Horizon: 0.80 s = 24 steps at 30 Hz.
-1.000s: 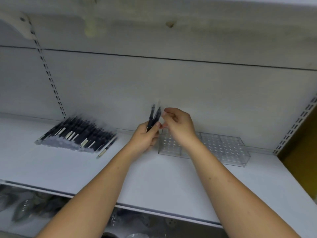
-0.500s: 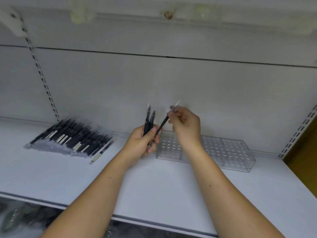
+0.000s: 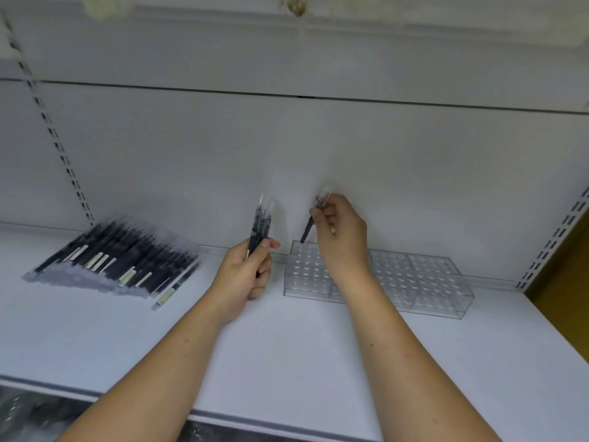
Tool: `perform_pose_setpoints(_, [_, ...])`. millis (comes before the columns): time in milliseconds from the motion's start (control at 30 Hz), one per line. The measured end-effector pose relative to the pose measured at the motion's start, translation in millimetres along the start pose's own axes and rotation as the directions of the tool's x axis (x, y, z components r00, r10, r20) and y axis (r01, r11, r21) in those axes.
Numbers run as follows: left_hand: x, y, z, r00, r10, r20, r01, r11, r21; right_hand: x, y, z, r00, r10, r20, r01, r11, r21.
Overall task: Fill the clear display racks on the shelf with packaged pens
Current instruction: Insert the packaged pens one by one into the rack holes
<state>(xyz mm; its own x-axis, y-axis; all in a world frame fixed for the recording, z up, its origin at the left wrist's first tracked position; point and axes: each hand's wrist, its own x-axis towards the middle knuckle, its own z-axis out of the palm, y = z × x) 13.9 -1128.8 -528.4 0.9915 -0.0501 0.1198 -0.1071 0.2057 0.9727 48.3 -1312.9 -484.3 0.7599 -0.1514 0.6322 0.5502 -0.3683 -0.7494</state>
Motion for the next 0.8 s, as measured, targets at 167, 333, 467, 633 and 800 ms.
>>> perform_pose_setpoints(167, [-0.1,2.3,0.0,1.000,-0.029,-0.001,0.029,0.998,-0.055,3.1,1.2,0.5,1.000,-0.014,0.016,0.015,0.998,-0.068])
perform_pose_setpoints(333, [2.4,0.3,-2.1,0.999,-0.044,0.021,0.046,0.995,-0.093,3.7,2.6,4.7,0.996,0.036,0.086,-0.024,0.990,-0.139])
perform_pose_setpoints(467, [3.2,-1.2,-3.6,0.998,-0.052,0.027,0.054,0.995,-0.084,6.5,0.0,7.4,0.988,0.072,0.140,-0.044,0.979,-0.200])
perform_pose_setpoints(633, [4.2,-3.8,-4.0,0.999,-0.041,0.024,0.042,0.997,-0.058,5.1,0.3,7.5,0.982,0.105,0.155,-0.066,0.969,-0.239])
perform_pose_setpoints(800, [4.7,-5.1,-3.8,1.000,-0.021,0.024,0.021,0.999,-0.028,7.1,3.2,7.0,0.983,0.116,0.142,-0.073,0.958,-0.279])
